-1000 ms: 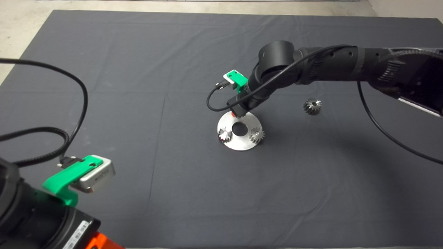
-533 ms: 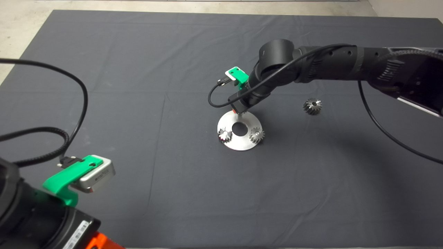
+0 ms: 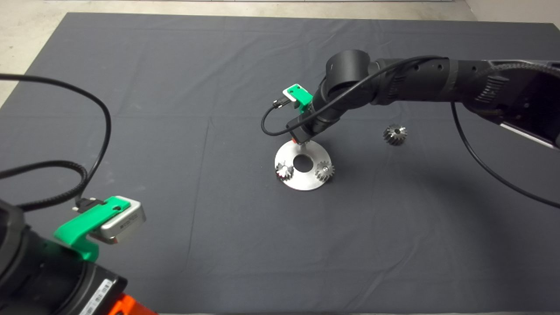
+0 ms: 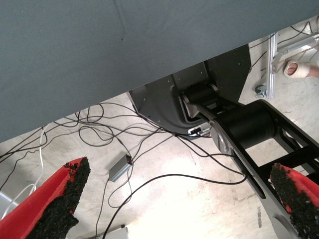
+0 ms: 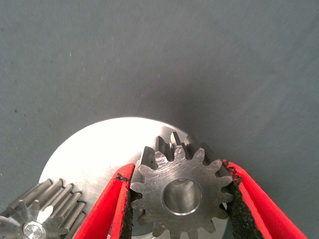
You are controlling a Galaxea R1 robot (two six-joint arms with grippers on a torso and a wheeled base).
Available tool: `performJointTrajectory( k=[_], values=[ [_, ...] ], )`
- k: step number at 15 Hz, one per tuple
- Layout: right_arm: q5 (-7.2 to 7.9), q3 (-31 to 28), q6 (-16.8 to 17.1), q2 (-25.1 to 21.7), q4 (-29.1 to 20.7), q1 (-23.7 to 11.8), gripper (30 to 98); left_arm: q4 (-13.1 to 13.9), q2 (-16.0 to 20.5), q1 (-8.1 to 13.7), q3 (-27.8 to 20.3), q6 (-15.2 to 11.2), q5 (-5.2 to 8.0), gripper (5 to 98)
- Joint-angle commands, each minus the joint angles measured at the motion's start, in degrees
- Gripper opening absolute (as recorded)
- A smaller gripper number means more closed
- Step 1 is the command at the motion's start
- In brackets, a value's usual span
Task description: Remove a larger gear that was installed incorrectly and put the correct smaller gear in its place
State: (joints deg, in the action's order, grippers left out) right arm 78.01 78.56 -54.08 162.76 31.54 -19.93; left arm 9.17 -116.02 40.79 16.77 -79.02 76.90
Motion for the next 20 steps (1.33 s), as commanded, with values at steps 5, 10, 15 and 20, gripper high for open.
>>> performJointTrajectory(
  k=[5,10,15,20],
  values=[
    [-0.26,-0.17,-0.15,0.33,1.77,-1.17,41.1,-0.29,-0.05,0.08,-0.53,-0.08,0.01,92.9],
    [-0.14,-0.17,-0.24,0.33,3.09,-1.25,41.2,-0.29,-0.14,-0.09,-0.53,-0.08,-0.08,92.9],
    [-0.05,-0.26,-0.24,0.33,3.84,-1.38,41.1,-0.29,-0.14,-0.09,-0.53,-0.08,-0.08,92.9],
    [0.39,-0.52,-0.15,0.08,3.97,-1.34,41.1,-0.29,-0.15,-0.18,-0.53,-0.08,-0.08,92.9]
  ],
)
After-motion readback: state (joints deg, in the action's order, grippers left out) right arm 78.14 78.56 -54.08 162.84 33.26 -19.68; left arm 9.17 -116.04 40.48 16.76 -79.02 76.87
